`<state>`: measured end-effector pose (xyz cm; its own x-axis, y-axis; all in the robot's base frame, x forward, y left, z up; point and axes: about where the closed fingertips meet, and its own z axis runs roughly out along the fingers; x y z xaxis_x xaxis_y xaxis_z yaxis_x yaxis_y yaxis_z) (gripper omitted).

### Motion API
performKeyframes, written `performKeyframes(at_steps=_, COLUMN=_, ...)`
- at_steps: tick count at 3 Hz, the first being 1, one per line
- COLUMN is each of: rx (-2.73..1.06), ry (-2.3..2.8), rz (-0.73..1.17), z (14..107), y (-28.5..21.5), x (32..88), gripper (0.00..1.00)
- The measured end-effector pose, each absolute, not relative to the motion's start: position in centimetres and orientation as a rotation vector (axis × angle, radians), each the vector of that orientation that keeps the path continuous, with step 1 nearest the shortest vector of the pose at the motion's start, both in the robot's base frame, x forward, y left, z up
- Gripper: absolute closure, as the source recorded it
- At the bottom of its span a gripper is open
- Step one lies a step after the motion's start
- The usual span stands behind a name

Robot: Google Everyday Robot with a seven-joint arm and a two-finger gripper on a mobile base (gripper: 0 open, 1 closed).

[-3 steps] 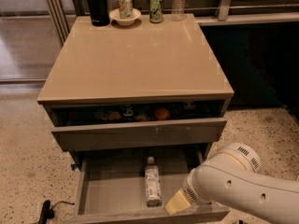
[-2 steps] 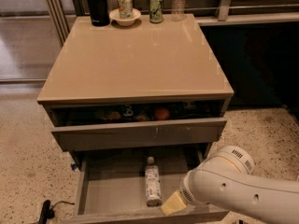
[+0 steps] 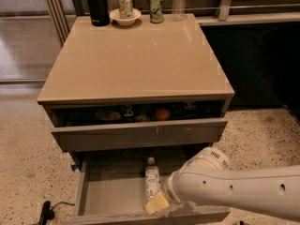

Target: Pick blue plastic bottle from middle drawer and place on counter

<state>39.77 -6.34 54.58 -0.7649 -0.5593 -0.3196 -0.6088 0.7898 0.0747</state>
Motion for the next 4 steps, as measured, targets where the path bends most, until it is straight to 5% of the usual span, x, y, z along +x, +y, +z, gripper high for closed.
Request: performKeyframes(at_steps=4, rx=-0.772, ry=2.784, rz=0.136, z=49.3, y=-1.0, x=44.1, gripper=0.0)
